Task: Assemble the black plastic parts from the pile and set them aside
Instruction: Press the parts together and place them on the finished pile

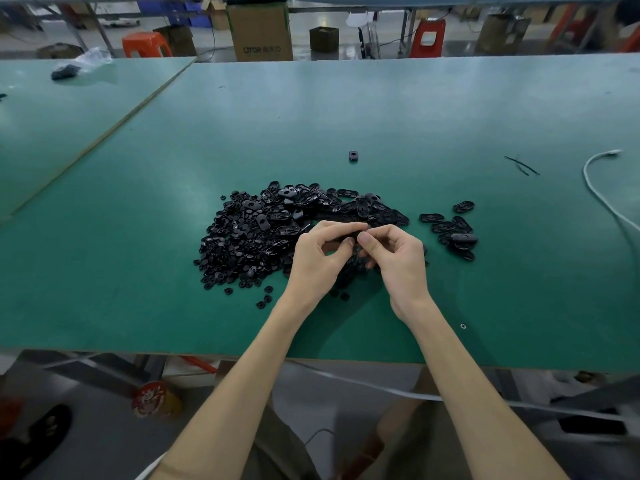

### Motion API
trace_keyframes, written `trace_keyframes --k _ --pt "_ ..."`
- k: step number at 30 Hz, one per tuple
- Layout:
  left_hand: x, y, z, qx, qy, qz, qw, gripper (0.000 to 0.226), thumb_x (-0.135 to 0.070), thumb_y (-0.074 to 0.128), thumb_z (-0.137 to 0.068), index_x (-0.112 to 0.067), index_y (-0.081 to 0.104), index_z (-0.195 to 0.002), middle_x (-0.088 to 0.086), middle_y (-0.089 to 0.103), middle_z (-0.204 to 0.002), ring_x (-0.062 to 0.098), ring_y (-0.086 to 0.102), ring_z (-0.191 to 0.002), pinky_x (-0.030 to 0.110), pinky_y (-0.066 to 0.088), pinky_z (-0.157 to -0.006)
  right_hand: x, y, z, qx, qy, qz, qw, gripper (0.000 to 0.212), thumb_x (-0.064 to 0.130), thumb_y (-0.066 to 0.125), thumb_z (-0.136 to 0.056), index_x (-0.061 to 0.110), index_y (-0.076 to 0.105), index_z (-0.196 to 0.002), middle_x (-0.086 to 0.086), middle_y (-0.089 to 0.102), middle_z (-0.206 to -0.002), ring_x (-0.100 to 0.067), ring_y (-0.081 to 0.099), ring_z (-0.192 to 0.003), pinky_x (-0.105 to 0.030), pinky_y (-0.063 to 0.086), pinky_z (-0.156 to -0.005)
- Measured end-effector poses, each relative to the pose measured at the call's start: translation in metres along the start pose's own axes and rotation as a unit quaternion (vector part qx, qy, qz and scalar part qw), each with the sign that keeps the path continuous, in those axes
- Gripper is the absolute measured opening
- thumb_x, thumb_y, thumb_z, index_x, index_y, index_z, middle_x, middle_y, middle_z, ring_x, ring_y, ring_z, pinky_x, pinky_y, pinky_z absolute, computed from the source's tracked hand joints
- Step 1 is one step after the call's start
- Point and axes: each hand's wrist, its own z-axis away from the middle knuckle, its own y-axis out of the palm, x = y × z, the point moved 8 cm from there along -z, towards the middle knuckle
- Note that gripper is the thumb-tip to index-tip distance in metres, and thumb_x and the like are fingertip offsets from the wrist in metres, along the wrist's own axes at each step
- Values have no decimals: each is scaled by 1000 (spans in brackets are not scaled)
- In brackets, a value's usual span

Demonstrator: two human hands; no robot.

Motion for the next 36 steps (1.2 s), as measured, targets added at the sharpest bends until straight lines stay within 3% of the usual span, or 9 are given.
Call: trace_keyframes --k 14,18,26,32,36 --pt "-3 0 1 -2 -7 -14 1000 33 8 63 -94 -17 78 -111 2 72 -108 13 72 -98 30 59 -89 -3 0 0 -4 12 8 1000 10 10 74 -96 12 73 -87 -1 73 -70 -14 64 -65 -26 53 -61" --pt "2 -2 1 2 -30 26 999 30 4 68 -94 -15 77 -115 3 78 -105 21 74 -96 34 60 -89 -3 -3 0 -12 8 -1 1000 9 13 74 -97 13 73 -88 -1 74 -71 -13 63 -65 -24 52 -61" --pt "2 -2 1 -7 -23 12 1000 27 6 69 -93 -11 77 -113 -1 79 -104 13 75 -96 23 58 -86 -4 -4 -1 -16 11 -4 1000 8 13 74 -97 12 73 -89 -1 74 -71 -12 64 -64 -24 53 -61" --pt "-3 0 -1 -19 -20 -45 999 24 3 68 -95 -10 77 -113 1 76 -107 16 72 -101 38 58 -94 -2 -3 -1 -17 5 2 1000 5 13 70 -100 11 73 -95 1 74 -73 -13 64 -64 -24 53 -62" --pt "-28 1 -15 -76 -11 -53 996 20 -5 73 -93 -16 77 -109 -7 77 -98 5 72 -91 22 56 -85 -2 -5 -2 -43 11 -19 999 13 11 58 -107 10 71 -109 -4 77 -91 -15 71 -73 -28 56 -64"
